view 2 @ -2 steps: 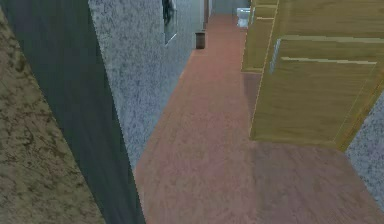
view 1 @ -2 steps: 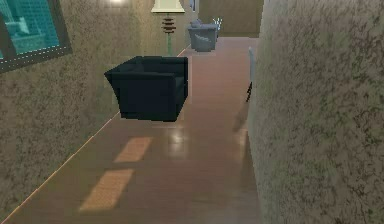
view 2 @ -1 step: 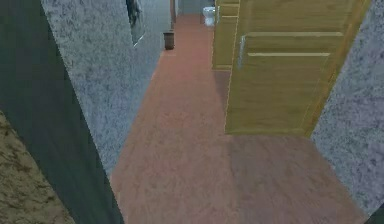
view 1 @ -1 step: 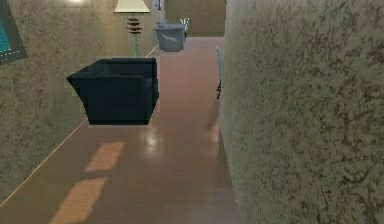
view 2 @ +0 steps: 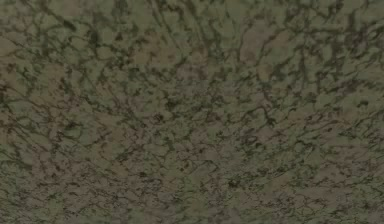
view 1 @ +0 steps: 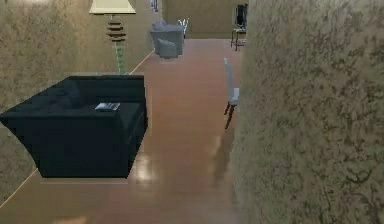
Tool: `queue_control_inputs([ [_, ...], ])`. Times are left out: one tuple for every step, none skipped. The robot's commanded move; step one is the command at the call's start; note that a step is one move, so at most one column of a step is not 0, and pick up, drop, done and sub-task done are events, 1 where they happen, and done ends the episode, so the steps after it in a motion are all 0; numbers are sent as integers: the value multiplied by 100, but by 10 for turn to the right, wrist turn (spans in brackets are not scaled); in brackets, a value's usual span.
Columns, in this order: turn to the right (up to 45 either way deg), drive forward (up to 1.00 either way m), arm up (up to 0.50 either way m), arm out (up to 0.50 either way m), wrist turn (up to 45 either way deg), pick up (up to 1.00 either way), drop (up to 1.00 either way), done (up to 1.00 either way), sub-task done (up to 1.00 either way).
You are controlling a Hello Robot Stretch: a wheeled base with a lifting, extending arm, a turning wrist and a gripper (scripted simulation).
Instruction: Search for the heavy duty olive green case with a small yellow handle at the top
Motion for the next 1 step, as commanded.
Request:
queue_control_inputs([
  [0, 100, 0, 0, 0, 0, 0, 0, 0],
])
